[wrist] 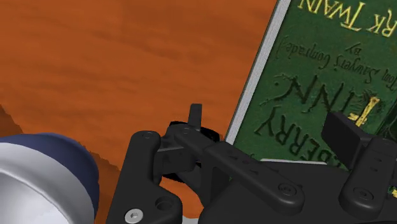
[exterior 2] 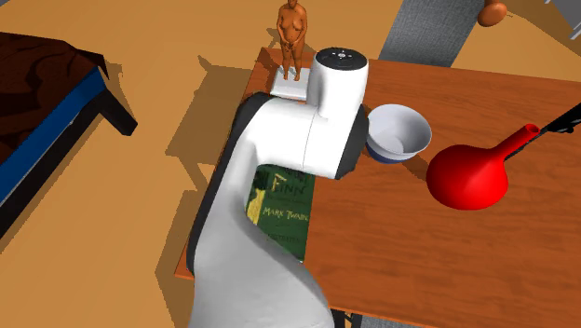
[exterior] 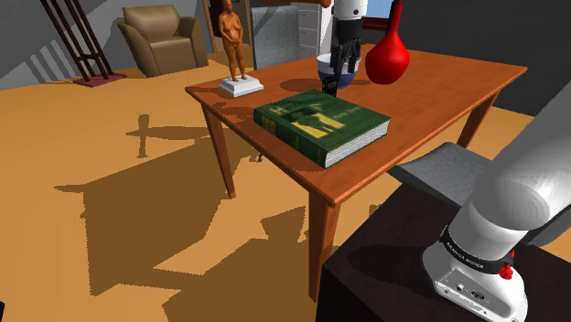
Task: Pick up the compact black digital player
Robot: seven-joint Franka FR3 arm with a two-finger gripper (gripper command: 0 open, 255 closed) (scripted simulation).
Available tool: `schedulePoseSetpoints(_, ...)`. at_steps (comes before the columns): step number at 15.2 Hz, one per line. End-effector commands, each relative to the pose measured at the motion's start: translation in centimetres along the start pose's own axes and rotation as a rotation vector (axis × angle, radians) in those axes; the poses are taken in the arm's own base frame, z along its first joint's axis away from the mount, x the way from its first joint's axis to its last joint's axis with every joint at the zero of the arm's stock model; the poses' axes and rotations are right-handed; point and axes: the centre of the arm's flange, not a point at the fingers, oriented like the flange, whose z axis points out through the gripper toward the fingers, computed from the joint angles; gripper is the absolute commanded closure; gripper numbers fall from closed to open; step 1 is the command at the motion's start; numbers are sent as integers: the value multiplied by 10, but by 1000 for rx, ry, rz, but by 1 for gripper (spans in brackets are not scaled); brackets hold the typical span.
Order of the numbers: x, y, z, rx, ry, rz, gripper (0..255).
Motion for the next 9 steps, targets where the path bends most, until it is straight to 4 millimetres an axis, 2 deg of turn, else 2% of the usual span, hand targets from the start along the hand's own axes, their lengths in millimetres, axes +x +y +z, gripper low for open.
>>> schedulePoseSetpoints(1, 21, 14, 6, 3, 7, -4, 0)
schedulePoseSetpoints(7, 83, 57, 21, 14, 25, -13, 0)
schedulePoseSetpoints(9, 83, 57, 31, 14, 25, -13, 0)
